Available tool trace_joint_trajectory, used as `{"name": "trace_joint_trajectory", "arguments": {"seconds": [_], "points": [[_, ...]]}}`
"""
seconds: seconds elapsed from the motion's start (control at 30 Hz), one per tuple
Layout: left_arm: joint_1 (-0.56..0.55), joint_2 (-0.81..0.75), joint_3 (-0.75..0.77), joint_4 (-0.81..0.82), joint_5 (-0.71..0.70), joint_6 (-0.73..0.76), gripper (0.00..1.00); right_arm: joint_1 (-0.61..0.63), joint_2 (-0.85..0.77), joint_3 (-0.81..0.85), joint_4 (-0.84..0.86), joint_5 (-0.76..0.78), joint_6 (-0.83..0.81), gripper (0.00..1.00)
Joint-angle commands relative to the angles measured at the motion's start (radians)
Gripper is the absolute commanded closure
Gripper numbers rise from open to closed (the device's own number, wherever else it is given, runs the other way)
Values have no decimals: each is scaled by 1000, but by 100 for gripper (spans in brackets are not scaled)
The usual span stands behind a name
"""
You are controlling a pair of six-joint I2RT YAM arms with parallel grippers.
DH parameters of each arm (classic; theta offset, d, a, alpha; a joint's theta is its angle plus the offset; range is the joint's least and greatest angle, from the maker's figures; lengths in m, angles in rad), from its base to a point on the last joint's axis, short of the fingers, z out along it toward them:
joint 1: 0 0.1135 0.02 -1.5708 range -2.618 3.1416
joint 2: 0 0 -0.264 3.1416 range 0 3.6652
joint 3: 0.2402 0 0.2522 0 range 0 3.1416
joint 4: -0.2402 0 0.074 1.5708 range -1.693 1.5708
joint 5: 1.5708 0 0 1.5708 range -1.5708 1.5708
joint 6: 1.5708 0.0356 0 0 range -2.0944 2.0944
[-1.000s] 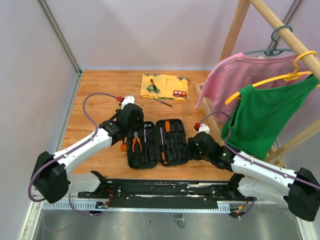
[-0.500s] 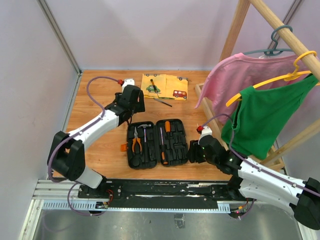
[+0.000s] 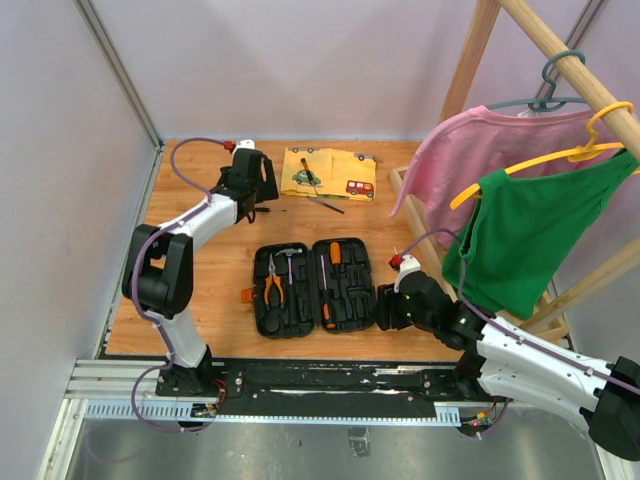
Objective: Sort the tools into containers
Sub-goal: Move the screwdriver to the center of the board.
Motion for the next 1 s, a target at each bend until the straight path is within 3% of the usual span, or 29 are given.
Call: {"name": "trace_joint_trajectory", "arguments": {"seconds": [0.0,0.33,0.97], "points": [[42,85,92,51,65,37,16,-19,6,-24,0,-9,-21,49],[68,284,254,-5,118,78,16,-21,13,-26,-18,-7,-31,48],[84,356,261,-72,223,86,13,-21,62,-2,-23,-33,-46,48]]}}
